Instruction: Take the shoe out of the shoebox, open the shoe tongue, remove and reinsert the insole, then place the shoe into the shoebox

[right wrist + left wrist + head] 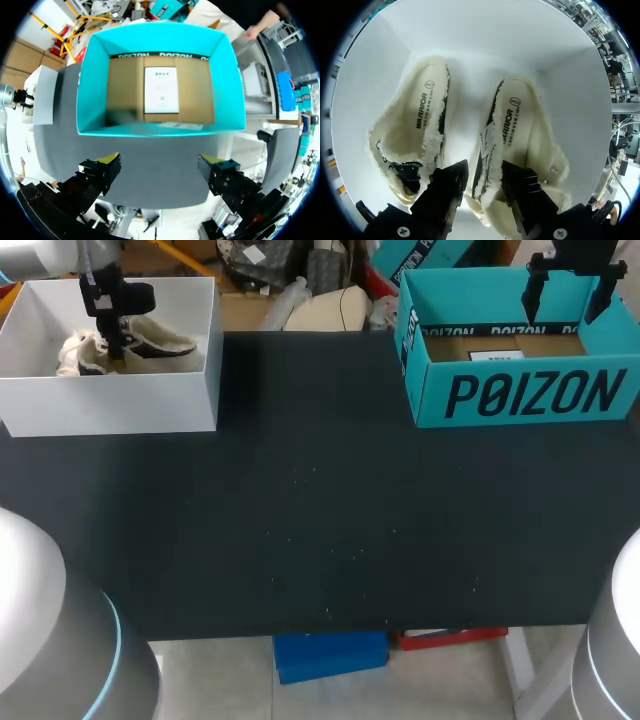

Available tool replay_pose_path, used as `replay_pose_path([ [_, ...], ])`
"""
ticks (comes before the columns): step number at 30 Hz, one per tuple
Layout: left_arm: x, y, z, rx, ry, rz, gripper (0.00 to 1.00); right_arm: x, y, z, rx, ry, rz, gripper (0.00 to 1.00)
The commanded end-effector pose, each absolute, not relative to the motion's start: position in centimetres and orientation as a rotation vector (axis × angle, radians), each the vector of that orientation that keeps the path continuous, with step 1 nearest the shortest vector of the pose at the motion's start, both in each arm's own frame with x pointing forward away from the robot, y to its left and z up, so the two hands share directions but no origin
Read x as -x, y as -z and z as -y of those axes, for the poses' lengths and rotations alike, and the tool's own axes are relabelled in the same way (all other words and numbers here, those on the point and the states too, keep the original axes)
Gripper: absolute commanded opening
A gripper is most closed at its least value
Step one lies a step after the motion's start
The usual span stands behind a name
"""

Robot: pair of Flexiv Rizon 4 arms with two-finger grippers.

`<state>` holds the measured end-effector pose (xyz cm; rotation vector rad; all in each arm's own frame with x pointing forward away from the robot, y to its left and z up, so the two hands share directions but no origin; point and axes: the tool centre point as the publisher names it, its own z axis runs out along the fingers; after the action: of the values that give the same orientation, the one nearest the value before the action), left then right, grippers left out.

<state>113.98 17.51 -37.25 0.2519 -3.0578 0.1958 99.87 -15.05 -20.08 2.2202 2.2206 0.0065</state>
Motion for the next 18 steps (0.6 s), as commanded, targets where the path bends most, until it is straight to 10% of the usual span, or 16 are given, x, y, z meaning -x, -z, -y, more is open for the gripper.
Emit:
replay_pose_path([
  [1,-113.6,38.4,-17.4,-0.249,-0.182,3.052,0.39,-99.9,20.0,15.0,-2.221,-0.004,-2.221,1.00],
  [18,-112.0,40.5,-17.5,-0.217,-0.138,3.052,0.42,-99.9,20.0,15.0,-2.221,-0.004,-2.221,1.00],
])
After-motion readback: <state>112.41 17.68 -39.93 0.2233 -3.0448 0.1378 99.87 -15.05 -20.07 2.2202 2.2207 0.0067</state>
